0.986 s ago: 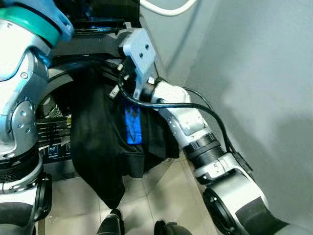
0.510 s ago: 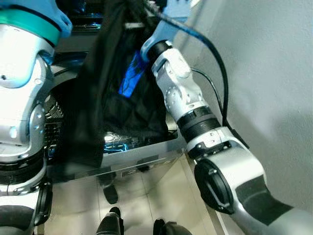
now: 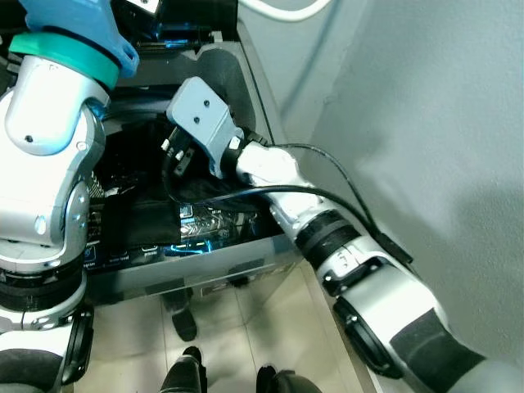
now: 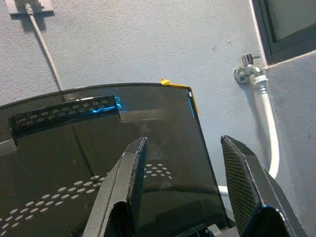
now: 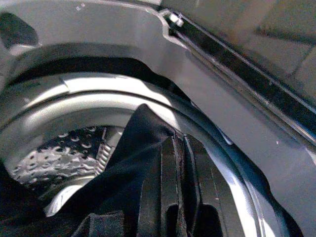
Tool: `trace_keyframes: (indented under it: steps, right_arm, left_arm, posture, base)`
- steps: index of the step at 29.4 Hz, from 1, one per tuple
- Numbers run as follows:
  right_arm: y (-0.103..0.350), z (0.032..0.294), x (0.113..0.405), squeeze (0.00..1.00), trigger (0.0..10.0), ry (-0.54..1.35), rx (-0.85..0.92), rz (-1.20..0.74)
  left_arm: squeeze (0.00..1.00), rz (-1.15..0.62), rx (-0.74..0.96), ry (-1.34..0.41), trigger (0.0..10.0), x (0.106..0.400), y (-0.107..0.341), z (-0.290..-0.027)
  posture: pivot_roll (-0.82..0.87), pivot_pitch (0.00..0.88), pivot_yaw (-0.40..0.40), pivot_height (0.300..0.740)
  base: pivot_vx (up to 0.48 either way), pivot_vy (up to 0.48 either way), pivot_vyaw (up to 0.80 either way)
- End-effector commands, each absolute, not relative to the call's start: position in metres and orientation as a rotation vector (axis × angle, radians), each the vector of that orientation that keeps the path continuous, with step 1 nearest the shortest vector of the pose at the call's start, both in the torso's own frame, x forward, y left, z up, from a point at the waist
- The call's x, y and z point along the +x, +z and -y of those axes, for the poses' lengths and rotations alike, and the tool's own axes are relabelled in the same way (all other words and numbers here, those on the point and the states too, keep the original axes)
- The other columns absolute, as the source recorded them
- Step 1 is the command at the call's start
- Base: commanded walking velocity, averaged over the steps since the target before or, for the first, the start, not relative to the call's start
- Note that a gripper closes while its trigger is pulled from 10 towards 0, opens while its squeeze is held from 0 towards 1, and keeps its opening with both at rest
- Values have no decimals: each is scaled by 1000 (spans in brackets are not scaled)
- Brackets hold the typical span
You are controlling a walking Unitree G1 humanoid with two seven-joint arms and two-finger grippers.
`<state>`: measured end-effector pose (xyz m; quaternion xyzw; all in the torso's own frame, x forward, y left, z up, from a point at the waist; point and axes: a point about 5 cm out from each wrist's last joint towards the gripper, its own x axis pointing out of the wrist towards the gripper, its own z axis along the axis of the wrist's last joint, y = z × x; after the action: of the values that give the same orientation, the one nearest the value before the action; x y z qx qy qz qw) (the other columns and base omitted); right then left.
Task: Clothes washing
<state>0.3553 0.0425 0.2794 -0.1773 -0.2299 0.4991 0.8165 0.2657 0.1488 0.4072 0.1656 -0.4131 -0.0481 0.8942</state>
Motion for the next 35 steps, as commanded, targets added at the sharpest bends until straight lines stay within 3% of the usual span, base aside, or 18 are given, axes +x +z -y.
trace_keyframes:
  steps: [1,6,10,11,20,27,30,32,33,35]
  right_arm:
    - [295,-39,351,1000,10000,1104,-242,555]
    - [313,-23,346,1000,10000,1222,13,577]
    - [317,-8,339,1000,10000,1347,81,582]
    - [318,-1,336,0,10000,1376,100,583]
    - [328,54,312,0,10000,1485,260,642]
    - [322,79,313,0,10000,1396,421,616]
    - [320,90,330,0,10000,1172,439,611]
    - [318,95,342,0,10000,987,452,578]
    - [318,95,342,0,10000,987,452,578]
    - [316,94,346,0,10000,914,423,564]
  left_arm:
    - [0,861,358,-104,10000,266,404,-148]
    - [0,853,363,-102,10000,268,402,-150]
    - [0,843,362,-100,10000,268,401,-151]
    - [0,830,352,-100,10000,269,399,-152]
    - [0,651,238,-191,10000,272,385,-172]
    - [0,513,261,-239,10000,272,371,-184]
    - [0,468,250,-268,10000,275,361,-177]
    - [0,388,236,-395,10000,273,349,-161]
    - [0,388,236,-395,10000,273,349,-161]
    - [0,305,257,-574,10000,262,335,-145]
  posture:
    - [134,160,-36,740]
    - [142,158,-36,740]
    - [144,158,-36,740]
    - [144,158,-36,740]
    - [158,152,-30,740]
    - [167,145,-27,740]
    - [165,136,-26,740]
    - [166,130,-23,740]
    - [166,130,-23,740]
    - [166,128,-18,740]
  base:
    - [0,0,0]
    - [0,0,0]
    - [0,0,0]
    - [0,0,0]
    - [0,0,0]
    - [0,0,0]
    - [0,0,0]
    - [0,0,0]
    - [0,0,0]
    - [0,0,0]
